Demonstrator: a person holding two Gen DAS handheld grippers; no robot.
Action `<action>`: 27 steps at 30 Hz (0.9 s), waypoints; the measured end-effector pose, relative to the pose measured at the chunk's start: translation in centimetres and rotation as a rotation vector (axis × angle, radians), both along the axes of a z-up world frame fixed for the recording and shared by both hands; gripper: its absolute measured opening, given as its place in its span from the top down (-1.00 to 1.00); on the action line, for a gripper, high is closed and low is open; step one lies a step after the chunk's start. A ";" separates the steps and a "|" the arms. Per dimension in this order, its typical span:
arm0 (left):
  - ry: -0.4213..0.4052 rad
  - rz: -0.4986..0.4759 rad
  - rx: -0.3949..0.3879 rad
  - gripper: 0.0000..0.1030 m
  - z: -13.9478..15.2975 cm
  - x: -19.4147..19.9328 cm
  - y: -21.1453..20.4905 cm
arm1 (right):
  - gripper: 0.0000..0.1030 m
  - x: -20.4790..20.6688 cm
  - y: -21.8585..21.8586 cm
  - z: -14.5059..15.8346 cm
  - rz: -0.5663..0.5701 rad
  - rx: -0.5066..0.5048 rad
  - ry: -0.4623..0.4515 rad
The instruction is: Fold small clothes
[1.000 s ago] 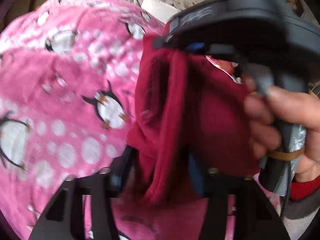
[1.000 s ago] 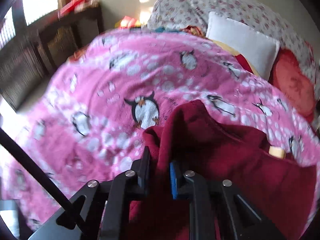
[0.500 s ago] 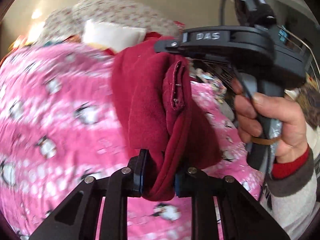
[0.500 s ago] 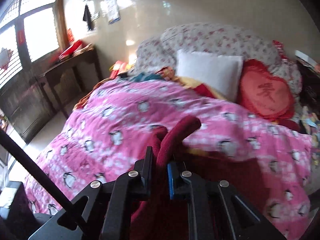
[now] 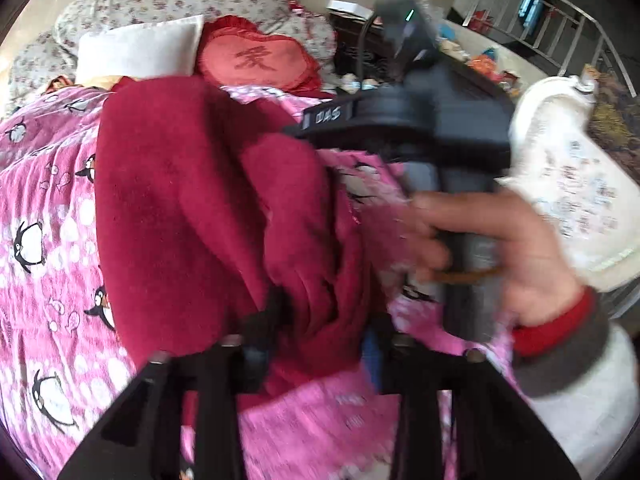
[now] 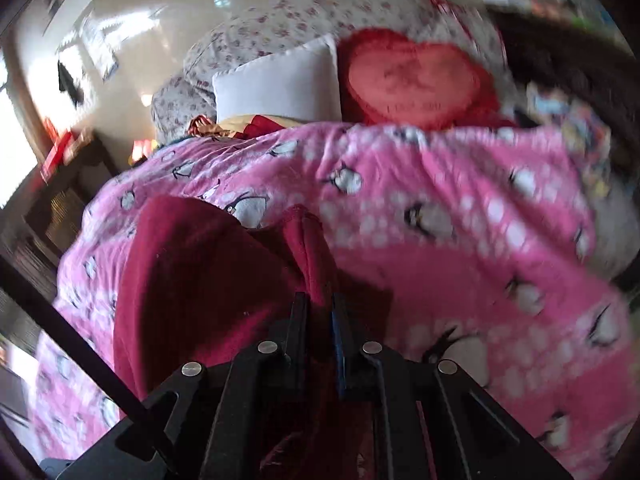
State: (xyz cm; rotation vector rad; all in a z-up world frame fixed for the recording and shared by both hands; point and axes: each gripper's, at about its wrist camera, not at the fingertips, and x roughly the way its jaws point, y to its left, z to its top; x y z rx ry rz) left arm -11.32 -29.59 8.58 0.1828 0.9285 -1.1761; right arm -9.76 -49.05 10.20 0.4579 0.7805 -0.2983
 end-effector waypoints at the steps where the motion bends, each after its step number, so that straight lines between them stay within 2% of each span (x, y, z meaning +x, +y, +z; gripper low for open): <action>1: -0.004 0.000 0.002 -0.17 0.4 0.0 0.6 | 0.61 -0.7 -0.1 0.2 -0.007 -0.004 -0.012; 2: -0.025 0.012 0.000 -0.30 1.1 0.1 1.6 | 0.59 -1.4 -0.2 0.8 -0.024 -0.018 -0.033; 3: -0.052 0.022 -0.008 -0.31 1.4 -0.1 2.4 | 0.55 -2.0 -0.2 1.6 -0.036 -0.019 -0.047; 5: -0.114 0.065 0.001 -0.31 2.4 0.6 4.0 | 0.33 -3.1 0.0 2.7 -0.040 0.000 -0.078; 7: -0.195 0.154 0.029 -0.32 2.8 1.9 5.1 | -0.05 -4.0 0.8 3.9 -0.024 0.004 -0.103; 8: -0.236 0.202 0.053 -0.32 2.8 2.5 5.5 | -0.08 -4.5 1.5 4.2 -0.002 0.008 -0.107; 10: -0.261 0.264 0.097 -0.32 2.3 3.7 5.9 | -0.15 -5.0 3.1 4.7 0.049 0.031 -0.119; 12: -0.265 0.298 0.129 -0.32 1.5 4.4 5.8 | -0.34 -5.1 5.5 4.7 0.116 0.015 -0.110; 15: -0.247 0.315 0.189 -0.32 -1.0 4.9 4.9 | -0.29 -5.1 8.4 3.6 0.141 -0.083 -0.025; 16: -0.230 0.309 0.199 -0.32 -1.6 4.8 4.8 | 0.05 -5.1 9.3 2.7 0.143 -0.162 0.020; 17: -0.217 0.309 0.202 -0.33 -2.3 4.9 4.5 | 0.23 -5.1 9.5 1.7 0.127 -0.239 0.071; 18: -0.202 0.304 0.198 -0.33 -2.7 4.9 4.4 | 0.30 -5.2 9.0 0.4 0.092 -0.270 0.111; 21: -0.219 0.297 0.199 -0.34 -2.1 3.7 4.4 | 0.29 -6.5 5.8 -0.7 0.038 -0.101 0.071; 25: -0.300 0.312 0.183 -0.33 -0.3 2.7 4.6 | 0.23 -7.4 5.3 1.0 0.036 -0.068 0.008; 27: -0.297 0.312 0.174 -0.34 0.0 2.7 4.2 | 0.18 -7.2 5.2 2.0 0.020 -0.060 -0.041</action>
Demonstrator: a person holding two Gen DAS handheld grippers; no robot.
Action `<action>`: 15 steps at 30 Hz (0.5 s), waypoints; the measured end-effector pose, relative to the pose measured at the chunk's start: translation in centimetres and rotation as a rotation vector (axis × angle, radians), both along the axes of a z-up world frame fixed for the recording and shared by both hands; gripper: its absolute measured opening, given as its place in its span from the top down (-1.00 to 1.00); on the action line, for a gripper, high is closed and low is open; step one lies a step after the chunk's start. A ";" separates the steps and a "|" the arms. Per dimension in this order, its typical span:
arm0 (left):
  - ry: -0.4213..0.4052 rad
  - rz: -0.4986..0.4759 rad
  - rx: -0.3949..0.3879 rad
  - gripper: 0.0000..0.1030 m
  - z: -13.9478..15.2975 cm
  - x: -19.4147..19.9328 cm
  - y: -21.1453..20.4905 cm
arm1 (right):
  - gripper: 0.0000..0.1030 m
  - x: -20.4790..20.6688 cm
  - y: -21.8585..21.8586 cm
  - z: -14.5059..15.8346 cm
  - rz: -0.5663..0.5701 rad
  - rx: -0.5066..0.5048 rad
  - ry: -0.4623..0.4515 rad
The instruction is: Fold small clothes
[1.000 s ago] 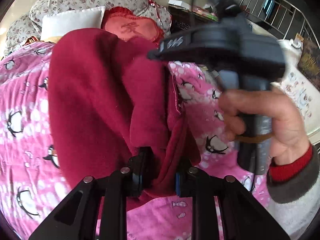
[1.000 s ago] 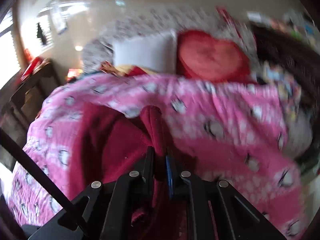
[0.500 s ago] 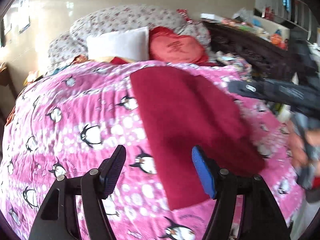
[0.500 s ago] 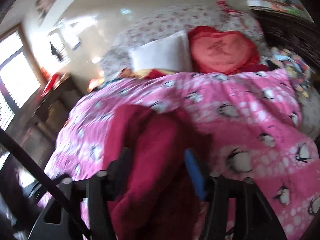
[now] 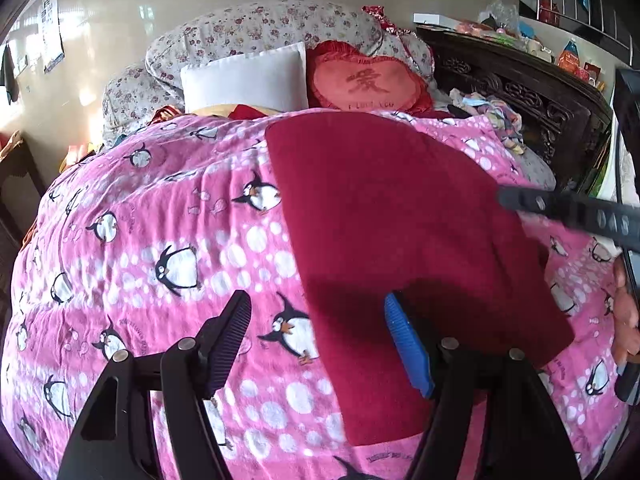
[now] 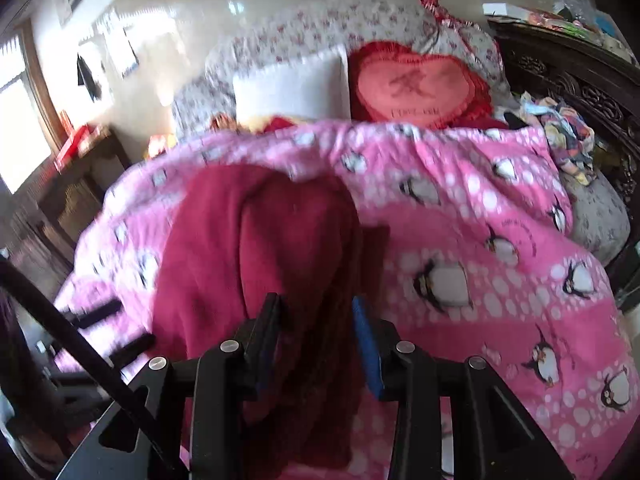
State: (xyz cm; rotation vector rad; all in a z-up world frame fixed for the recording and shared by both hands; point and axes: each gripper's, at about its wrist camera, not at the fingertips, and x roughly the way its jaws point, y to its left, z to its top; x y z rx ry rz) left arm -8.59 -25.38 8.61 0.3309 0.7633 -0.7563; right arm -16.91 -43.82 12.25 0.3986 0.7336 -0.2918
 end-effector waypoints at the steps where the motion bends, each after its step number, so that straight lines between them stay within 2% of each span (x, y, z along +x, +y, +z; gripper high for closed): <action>1: 0.014 -0.006 -0.003 -0.34 0.0 0.1 -0.4 | 0.02 0.5 -0.1 0.4 -0.013 -0.003 -0.013; 3: 0.039 -0.022 0.000 -0.33 -0.4 0.1 -1.2 | -0.10 2.2 -0.7 0.4 -0.018 0.022 -0.013; 4: 0.045 -0.030 0.006 -0.33 -0.7 0.0 -1.6 | -0.03 3.4 -1.1 -0.1 -0.013 0.054 0.003; 5: 0.050 -0.036 0.012 -0.34 -1.1 -0.2 -2.0 | 0.22 4.4 -1.5 -0.8 -0.013 0.082 0.023; 6: 0.049 -0.041 0.014 -0.34 -1.3 -0.3 -2.3 | 0.74 4.9 -1.7 -1.1 -0.014 0.080 0.028; 8: 0.040 -0.050 0.014 -0.34 -1.7 -0.4 -2.8 | 0.76 5.1 -1.7 -0.8 -0.008 0.048 0.013; 10: 0.049 -0.052 0.004 -0.39 -2.1 -0.2 -3.2 | 0.81 4.9 -1.5 -0.5 -0.023 -0.034 0.002; 12: 0.069 -0.049 -0.008 -0.47 -2.7 0.1 -3.6 | 0.81 5.6 -2.3 -2.2 -0.076 -0.101 0.059; 14: 0.088 -0.043 -0.009 -0.47 -3.0 0.2 -3.6 | 0.80 5.4 -3.2 -3.5 -0.076 -0.030 0.063; 15: 0.090 -0.041 -0.012 -0.47 -2.8 0.2 -3.3 | 0.79 4.6 -3.2 -3.1 -0.078 -0.008 0.024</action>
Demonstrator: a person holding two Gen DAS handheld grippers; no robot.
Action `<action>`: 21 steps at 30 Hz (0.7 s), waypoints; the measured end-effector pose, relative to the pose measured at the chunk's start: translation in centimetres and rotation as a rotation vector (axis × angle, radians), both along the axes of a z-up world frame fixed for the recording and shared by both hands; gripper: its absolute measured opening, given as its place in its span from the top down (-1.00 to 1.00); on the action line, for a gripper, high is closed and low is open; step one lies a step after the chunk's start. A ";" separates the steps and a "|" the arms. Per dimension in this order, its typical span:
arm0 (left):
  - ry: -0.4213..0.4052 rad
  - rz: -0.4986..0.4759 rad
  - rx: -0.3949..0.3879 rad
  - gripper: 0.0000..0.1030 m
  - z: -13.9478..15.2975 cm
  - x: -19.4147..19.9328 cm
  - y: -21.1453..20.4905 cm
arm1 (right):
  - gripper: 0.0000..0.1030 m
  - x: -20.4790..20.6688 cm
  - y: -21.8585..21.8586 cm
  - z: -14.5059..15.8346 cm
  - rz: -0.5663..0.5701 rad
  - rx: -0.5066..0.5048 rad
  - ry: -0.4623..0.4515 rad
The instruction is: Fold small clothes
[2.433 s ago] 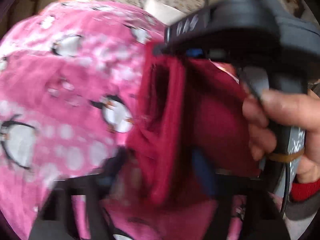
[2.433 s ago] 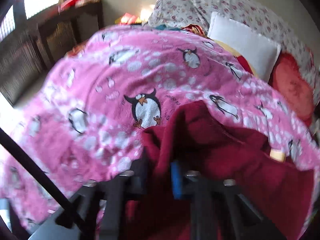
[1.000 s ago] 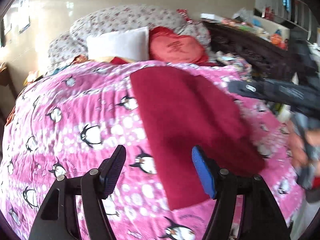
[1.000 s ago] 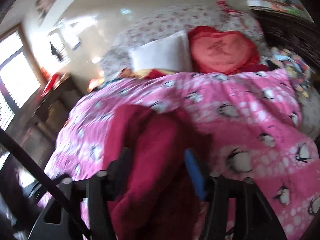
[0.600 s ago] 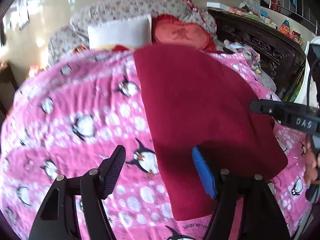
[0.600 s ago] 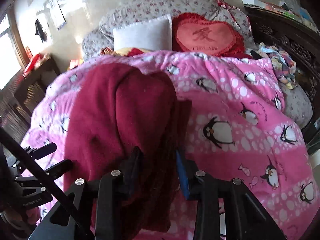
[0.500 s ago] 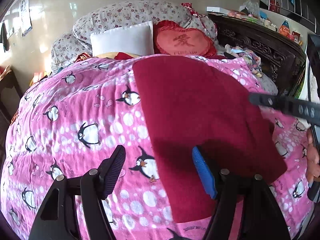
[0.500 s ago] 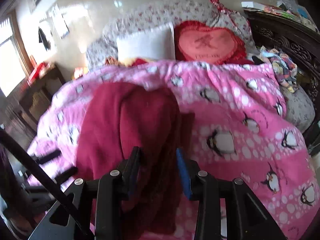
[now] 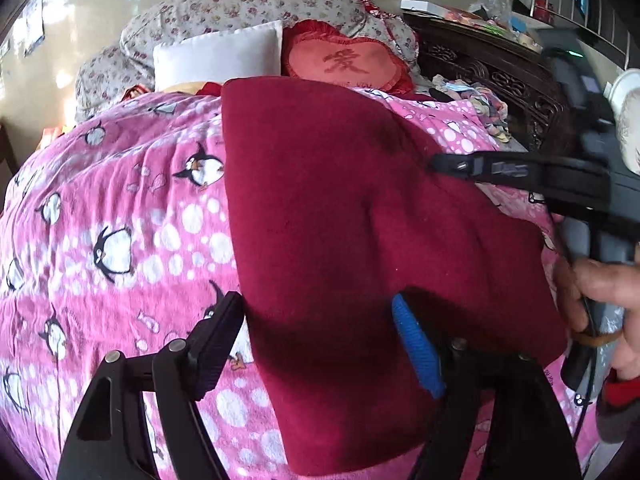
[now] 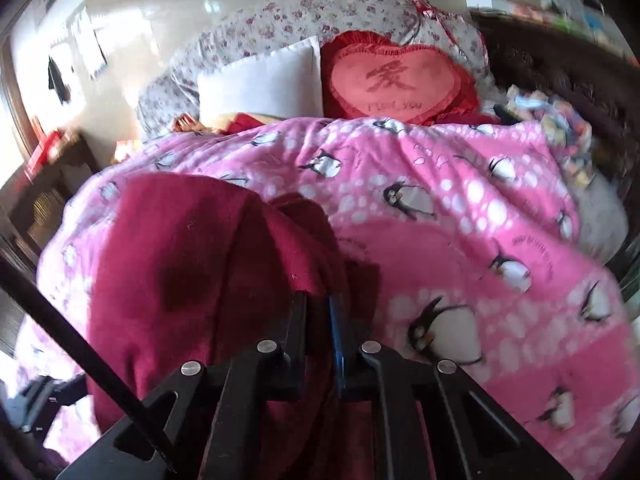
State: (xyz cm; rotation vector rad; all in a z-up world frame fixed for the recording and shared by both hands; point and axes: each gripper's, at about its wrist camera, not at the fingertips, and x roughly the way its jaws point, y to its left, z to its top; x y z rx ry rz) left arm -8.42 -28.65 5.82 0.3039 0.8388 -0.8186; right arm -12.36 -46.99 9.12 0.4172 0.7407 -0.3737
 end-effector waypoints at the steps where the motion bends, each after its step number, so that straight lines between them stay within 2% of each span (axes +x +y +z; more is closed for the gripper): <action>1: -0.005 -0.002 0.002 -0.47 0.3 -0.1 0.3 | 0.65 -0.7 0.0 0.5 -0.002 0.011 -0.019; 2: -0.018 -0.005 0.007 -0.47 0.7 -0.3 0.8 | 0.58 -1.7 0.2 1.4 -0.002 0.034 -0.037; 4: -0.034 0.002 0.003 -0.47 1.2 -0.6 1.6 | 0.18 -3.6 1.2 2.9 0.020 0.068 -0.069; 5: -0.044 0.009 0.000 -0.47 1.4 -0.8 2.2 | 0.08 -4.4 1.8 3.3 0.036 0.075 -0.083; 6: -0.052 0.016 0.002 -0.47 1.5 -0.9 2.6 | -0.13 -5.2 2.8 3.6 0.066 0.088 -0.088; 7: -0.057 0.022 0.003 -0.47 1.5 -1.0 2.9 | -0.21 -5.4 3.7 3.5 0.086 0.102 -0.079; 9: -0.058 0.032 0.010 -0.47 1.2 -1.1 3.3 | -0.21 -5.9 5.1 2.5 0.116 0.155 -0.072; 10: -0.049 0.036 0.021 -0.47 0.9 -1.1 3.2 | 0.05 -5.9 5.5 2.0 0.125 0.160 -0.064; 11: -0.038 0.041 0.031 -0.47 0.5 -1.0 3.2 | 0.45 -6.0 5.9 1.5 0.118 0.133 -0.041; 12: -0.031 0.040 0.031 -0.47 0.2 -1.1 3.2 | 0.62 -6.2 6.1 0.9 0.089 0.087 -0.016; 17: -0.052 0.048 0.046 -0.57 -0.5 -1.5 2.7 | 0.62 -6.8 4.9 -1.7 0.020 0.141 -0.030; 21: -0.065 0.071 0.048 -0.57 -0.6 -1.7 2.7 | 0.55 -7.9 5.5 -0.1 0.011 0.125 -0.051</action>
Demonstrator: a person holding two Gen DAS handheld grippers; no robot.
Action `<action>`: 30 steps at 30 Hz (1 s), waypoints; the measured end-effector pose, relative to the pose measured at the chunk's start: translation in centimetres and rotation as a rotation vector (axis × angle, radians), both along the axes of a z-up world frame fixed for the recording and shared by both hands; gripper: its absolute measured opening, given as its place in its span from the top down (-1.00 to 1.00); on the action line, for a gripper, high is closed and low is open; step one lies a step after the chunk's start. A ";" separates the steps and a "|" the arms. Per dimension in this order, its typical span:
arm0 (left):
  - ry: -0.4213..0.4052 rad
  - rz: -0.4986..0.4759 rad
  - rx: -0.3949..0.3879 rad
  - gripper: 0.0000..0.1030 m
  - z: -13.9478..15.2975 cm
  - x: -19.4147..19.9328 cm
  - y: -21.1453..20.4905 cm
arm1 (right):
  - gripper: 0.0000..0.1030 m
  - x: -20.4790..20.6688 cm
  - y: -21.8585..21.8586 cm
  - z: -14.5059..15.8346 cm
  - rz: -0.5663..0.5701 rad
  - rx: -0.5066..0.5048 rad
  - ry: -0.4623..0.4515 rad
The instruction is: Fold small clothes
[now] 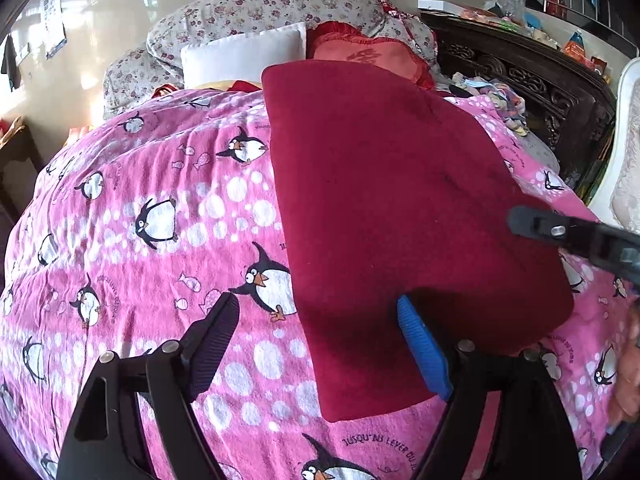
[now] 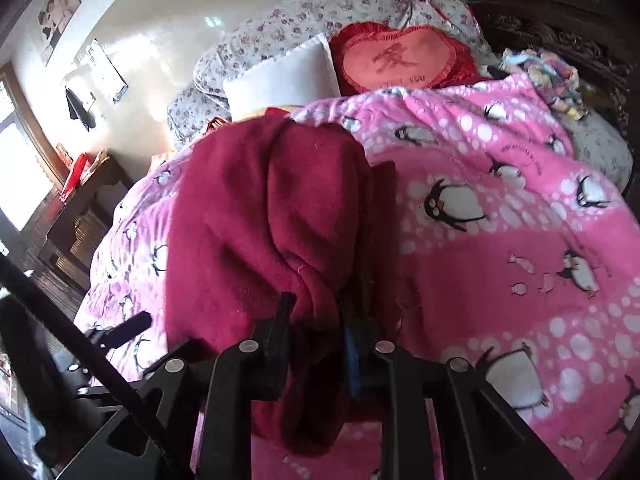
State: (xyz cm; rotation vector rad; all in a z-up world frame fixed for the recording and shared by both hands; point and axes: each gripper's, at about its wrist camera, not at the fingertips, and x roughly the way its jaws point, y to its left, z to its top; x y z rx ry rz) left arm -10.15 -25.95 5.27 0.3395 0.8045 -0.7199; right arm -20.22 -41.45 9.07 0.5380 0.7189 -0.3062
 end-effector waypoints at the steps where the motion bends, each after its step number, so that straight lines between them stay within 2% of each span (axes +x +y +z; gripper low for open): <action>1: -0.004 0.002 0.001 -0.57 0.1 -0.1 0.0 | 0.53 -0.4 0.5 0.8 -0.010 -0.033 -0.002; 7: -0.008 0.009 0.014 -0.57 0.2 -0.1 -0.2 | 0.54 -1.8 2.2 3.2 -0.018 -0.121 -0.070; 10: -0.003 0.016 0.015 -0.57 0.1 -0.1 -0.2 | 0.57 -1.1 1.6 2.1 -0.037 -0.103 -0.042; 12: 0.008 0.018 0.014 -0.57 0.0 -0.1 -0.3 | 0.57 -0.3 0.9 0.6 -0.056 -0.119 0.016; 14: 0.016 0.023 0.014 -0.60 -0.1 -0.1 -0.3 | 0.57 0.1 0.0 -0.8 -0.067 -0.080 0.035; 21: 0.031 0.055 0.004 -0.65 -0.2 -0.1 0.2 | 0.49 -1.2 0.3 -0.2 -0.064 -0.039 0.014; 24: 0.042 0.059 -0.001 -0.65 0.1 -0.4 0.7 | 0.48 -1.9 1.3 0.6 -0.057 -0.060 0.005; 26: 0.051 0.061 -0.017 -0.65 0.6 -0.5 1.3 | 0.38 -2.6 1.6 1.0 -0.060 -0.057 -0.001; 28: 0.076 0.066 -0.059 -0.65 1.2 -0.4 2.1 | 0.08 -3.2 1.5 1.2 -0.073 -0.053 -0.010; 30: 0.121 0.069 -0.114 -0.74 1.7 0.1 2.9 | -0.17 -3.8 0.9 1.2 -0.100 -0.041 -0.019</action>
